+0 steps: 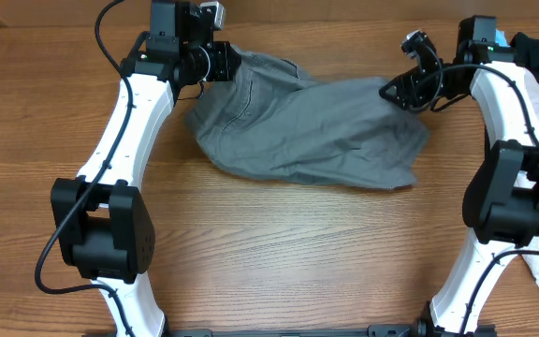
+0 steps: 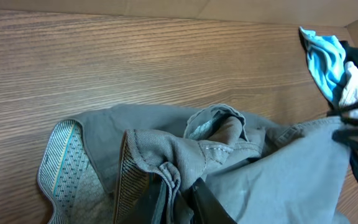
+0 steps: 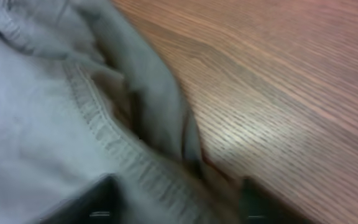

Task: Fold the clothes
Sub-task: 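Grasp the shorts' right edge with the right gripper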

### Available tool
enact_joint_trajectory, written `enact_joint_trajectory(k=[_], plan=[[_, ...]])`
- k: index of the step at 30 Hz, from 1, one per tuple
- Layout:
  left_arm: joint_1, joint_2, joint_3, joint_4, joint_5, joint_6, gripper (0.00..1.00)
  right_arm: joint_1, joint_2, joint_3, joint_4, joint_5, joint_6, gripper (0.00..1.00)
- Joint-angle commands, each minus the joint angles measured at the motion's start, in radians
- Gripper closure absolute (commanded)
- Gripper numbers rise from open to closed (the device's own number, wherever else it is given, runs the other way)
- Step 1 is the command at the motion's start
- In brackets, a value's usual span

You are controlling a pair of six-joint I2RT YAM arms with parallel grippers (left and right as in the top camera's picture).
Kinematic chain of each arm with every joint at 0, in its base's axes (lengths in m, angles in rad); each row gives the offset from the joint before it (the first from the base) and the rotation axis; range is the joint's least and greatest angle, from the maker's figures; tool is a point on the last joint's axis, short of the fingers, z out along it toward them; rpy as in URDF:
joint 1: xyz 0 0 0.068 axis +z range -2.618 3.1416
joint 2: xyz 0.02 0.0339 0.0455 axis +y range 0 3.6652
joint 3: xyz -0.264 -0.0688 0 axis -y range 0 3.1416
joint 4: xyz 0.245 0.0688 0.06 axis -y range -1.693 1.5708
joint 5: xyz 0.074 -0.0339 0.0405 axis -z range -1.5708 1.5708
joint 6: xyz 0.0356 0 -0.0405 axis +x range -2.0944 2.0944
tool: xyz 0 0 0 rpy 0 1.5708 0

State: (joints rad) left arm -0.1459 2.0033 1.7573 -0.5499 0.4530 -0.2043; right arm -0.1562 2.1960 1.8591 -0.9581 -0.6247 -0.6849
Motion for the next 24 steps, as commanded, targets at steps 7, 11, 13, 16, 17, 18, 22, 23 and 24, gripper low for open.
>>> enact_joint_trajectory(k=[7,11,13,16,17,18,22,23,24], plan=[[0.003,-0.016,0.025,0.021,0.008,-0.002,0.96,0.000,-0.001,0.005,-0.046,-0.032,0.000,0.96],[0.004,-0.024,0.026,0.031,0.011,-0.006,0.96,0.000,-0.020,0.044,-0.105,-0.038,0.040,0.96],[0.008,-0.038,0.026,0.031,0.008,-0.006,0.96,0.000,-0.034,0.082,-0.146,-0.049,0.095,0.96],[0.021,-0.075,0.026,0.023,0.008,-0.006,0.96,0.000,-0.061,0.161,-0.261,-0.077,0.117,0.96],[0.024,-0.090,0.026,0.015,0.008,-0.006,0.96,0.000,-0.071,0.187,-0.303,-0.085,0.117,0.96],[0.030,-0.106,0.026,0.005,0.008,-0.006,0.96,0.000,-0.081,0.214,-0.349,-0.088,0.118,0.96],[0.046,-0.175,0.026,-0.074,0.008,-0.005,0.96,0.000,-0.132,0.307,-0.517,-0.088,0.188,0.96],[0.048,-0.190,0.026,-0.098,0.008,-0.005,0.96,0.000,-0.150,0.322,-0.557,-0.088,0.211,0.96],[0.050,-0.205,0.026,-0.122,0.008,-0.005,0.96,0.000,-0.166,0.329,-0.590,-0.089,0.227,0.96]])
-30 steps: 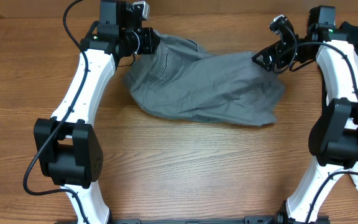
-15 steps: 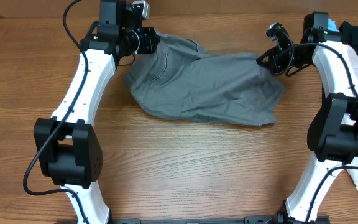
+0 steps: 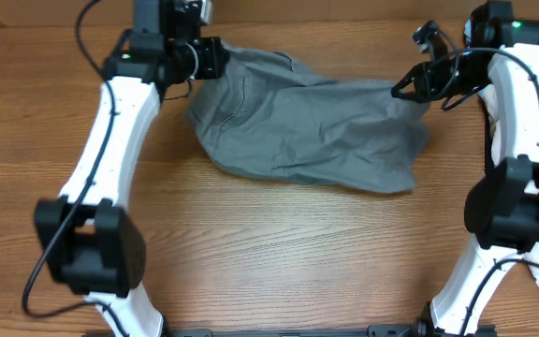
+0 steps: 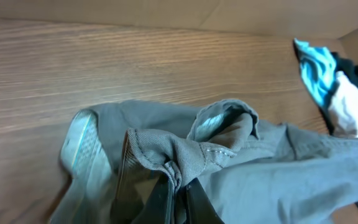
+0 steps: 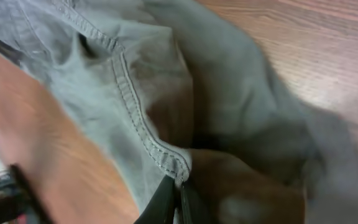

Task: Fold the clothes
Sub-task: 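Grasp the shorts' right edge with the right gripper, then pull the shorts apart with both grippers to spread them flat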

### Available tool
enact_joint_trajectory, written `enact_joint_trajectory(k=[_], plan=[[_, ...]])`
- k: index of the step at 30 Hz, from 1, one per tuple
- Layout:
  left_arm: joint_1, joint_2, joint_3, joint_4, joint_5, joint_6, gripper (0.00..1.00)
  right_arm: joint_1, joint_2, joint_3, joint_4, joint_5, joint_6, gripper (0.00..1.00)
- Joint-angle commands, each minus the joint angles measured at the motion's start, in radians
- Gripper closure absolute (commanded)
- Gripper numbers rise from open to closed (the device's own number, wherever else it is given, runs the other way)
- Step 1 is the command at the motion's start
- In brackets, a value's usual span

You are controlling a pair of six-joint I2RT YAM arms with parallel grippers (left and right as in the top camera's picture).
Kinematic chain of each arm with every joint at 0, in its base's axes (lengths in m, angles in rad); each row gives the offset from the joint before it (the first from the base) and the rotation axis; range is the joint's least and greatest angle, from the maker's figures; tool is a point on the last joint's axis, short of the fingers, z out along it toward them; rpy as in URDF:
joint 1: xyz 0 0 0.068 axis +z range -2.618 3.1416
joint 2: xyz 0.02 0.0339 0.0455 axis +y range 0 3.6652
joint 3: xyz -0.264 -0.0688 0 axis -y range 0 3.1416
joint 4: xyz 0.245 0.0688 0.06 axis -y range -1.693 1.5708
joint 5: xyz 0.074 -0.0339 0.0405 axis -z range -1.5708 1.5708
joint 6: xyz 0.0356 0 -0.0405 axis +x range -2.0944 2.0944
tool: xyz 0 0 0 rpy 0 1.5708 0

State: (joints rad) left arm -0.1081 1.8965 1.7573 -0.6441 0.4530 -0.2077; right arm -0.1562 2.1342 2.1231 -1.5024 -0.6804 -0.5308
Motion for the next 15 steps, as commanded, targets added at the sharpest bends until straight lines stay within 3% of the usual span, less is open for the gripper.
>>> enact_joint_trajectory(k=[1,5,15], plan=[[0.014,-0.115,0.026,-0.058,0.008,-0.001,0.96,0.000,-0.121,0.066,-0.076,-0.033,0.087,0.96],[0.014,-0.162,0.026,-0.159,0.008,0.002,0.96,0.000,-0.175,0.063,-0.192,-0.037,0.105,0.96],[0.015,-0.185,0.026,-0.449,0.008,0.074,0.96,0.002,-0.227,0.045,-0.192,0.069,0.371,0.96]])
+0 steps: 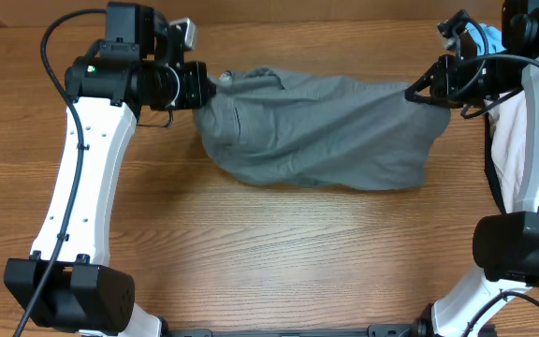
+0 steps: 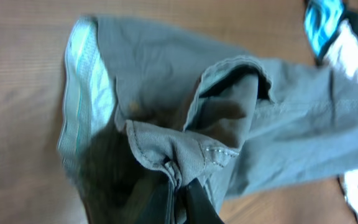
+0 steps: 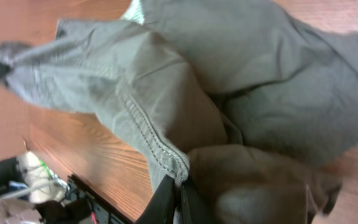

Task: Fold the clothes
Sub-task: 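Pull the shorts apart with both grippers to spread them flat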

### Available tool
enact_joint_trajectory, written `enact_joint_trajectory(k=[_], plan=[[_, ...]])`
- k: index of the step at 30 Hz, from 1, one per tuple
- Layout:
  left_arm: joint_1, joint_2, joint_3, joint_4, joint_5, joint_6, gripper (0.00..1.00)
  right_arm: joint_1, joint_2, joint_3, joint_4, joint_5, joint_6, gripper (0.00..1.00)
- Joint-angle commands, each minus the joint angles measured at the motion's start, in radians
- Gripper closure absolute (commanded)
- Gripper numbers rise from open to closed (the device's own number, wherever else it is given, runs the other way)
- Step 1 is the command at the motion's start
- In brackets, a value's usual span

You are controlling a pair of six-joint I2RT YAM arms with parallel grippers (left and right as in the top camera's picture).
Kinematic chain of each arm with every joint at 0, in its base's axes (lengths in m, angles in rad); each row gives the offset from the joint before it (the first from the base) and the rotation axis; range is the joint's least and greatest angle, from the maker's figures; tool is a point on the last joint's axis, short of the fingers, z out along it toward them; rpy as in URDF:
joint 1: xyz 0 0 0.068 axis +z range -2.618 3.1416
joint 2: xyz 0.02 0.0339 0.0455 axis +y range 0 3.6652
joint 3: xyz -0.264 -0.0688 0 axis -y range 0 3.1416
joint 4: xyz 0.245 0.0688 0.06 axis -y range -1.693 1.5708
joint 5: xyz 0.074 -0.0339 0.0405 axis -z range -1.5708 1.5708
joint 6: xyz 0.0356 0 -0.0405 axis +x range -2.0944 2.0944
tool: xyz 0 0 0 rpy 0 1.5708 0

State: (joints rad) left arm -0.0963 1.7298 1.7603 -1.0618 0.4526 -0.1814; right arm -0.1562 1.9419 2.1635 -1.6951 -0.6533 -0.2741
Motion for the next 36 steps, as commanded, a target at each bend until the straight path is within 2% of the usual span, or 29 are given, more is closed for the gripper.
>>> enact_joint_trajectory(k=[1,11,21,29,36], plan=[[0.004,-0.019,0.023,-0.048,0.008,0.047,0.96,0.005,-0.047,-0.002,0.001,0.056,0.130,0.96],[0.004,-0.077,0.023,-0.187,-0.013,0.047,0.96,0.070,-0.271,-0.207,0.001,0.148,0.229,0.96],[0.003,-0.074,-0.034,-0.380,-0.171,0.023,0.96,0.078,-0.387,-0.654,0.014,0.147,0.276,0.96],[0.003,-0.073,-0.237,-0.347,-0.194,0.024,0.91,0.078,-0.388,-0.995,0.163,0.137,0.319,0.96],[0.005,-0.073,-0.441,-0.285,-0.211,0.024,0.89,0.078,-0.388,-1.171,0.218,0.125,0.335,0.96]])
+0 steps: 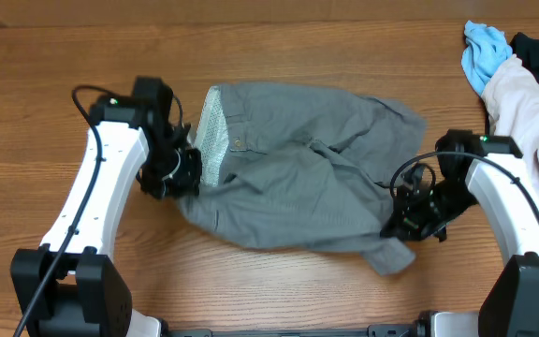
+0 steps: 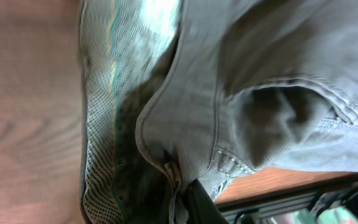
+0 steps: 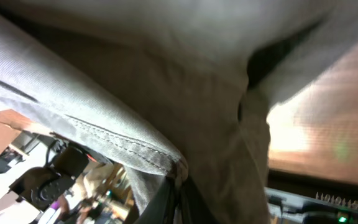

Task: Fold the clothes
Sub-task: 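Pull the shorts apart with both grippers to spread them flat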

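Grey shorts [image 1: 298, 178] lie spread across the middle of the table, their patterned waistband lining [image 1: 211, 136] turned up at the left. My left gripper [image 1: 183, 167] is shut on the waistband edge at the garment's left side; the left wrist view shows the pinched grey fabric [image 2: 185, 124] close up. My right gripper [image 1: 402, 217] is shut on the hem at the lower right, where a stitched seam [image 3: 117, 146] fills the right wrist view. Both hold the cloth low at the table.
A pile of other clothes sits at the far right edge: a blue piece [image 1: 483, 47], a pale one [image 1: 531, 103] and a dark one. Bare wooden tabletop [image 1: 45, 84] surrounds the shorts.
Both grippers, still shut on the shorts, have moved toward the front of the table and lower. The shorts, held stretched between them at the back, now lie flatter with the waistband lining showing.
The shorts lay crumpled at the back with both grippers at their two ends. Then both were shut on the cloth and farther apart, stretching it taut. Now the shorts lie spread nearer the table's middle, still gripped at both sides.
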### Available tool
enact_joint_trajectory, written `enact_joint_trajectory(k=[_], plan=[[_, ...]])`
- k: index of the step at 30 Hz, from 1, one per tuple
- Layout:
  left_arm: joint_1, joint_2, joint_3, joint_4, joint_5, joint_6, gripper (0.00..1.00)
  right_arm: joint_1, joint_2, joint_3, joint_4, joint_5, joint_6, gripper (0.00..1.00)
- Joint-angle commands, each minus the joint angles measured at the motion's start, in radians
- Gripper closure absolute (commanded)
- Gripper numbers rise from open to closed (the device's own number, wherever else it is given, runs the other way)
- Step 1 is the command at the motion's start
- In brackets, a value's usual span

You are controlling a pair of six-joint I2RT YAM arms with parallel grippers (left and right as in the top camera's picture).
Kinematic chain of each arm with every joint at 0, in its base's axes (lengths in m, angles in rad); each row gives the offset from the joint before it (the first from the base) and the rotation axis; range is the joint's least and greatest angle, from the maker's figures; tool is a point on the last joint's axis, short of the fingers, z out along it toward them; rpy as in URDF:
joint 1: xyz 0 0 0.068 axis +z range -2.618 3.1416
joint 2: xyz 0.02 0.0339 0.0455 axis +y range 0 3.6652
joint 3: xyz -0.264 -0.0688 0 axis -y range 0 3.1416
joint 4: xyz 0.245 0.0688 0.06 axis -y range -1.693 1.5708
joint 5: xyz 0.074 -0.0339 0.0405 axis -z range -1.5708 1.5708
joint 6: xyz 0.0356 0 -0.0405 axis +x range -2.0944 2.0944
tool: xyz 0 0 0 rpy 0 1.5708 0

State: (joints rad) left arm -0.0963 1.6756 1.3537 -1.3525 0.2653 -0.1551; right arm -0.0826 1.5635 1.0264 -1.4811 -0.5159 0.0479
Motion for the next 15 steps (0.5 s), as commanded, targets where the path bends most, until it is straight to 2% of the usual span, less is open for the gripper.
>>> enact_joint_trajectory(k=[1,5,6,7,8,9,13,15], plan=[[0.005,-0.019,-0.052,0.006,-0.039,-0.003,0.87,0.004,-0.010,-0.055,0.004,-0.029,0.012,0.96],[0.005,-0.019,-0.077,-0.017,-0.082,-0.003,0.75,0.005,-0.010,-0.089,0.007,-0.050,0.012,0.96],[0.005,-0.019,-0.077,-0.032,-0.091,-0.003,0.71,0.005,-0.010,-0.092,0.007,-0.052,0.012,0.93],[0.005,-0.019,-0.077,-0.041,-0.093,-0.003,0.63,0.005,-0.010,-0.092,0.007,-0.052,0.012,0.85],[0.005,-0.019,-0.077,-0.053,-0.093,-0.003,0.58,0.005,-0.010,-0.092,0.007,-0.054,0.012,0.67],[0.005,-0.019,-0.077,-0.061,-0.093,-0.002,0.55,0.005,-0.010,-0.092,0.006,-0.054,0.012,0.57],[0.005,-0.019,-0.069,-0.074,-0.089,0.002,0.47,0.005,-0.010,-0.088,-0.012,-0.067,0.008,0.46],[0.006,-0.019,-0.044,-0.085,-0.076,0.002,0.46,0.005,-0.010,-0.070,-0.027,-0.071,0.001,0.42]])
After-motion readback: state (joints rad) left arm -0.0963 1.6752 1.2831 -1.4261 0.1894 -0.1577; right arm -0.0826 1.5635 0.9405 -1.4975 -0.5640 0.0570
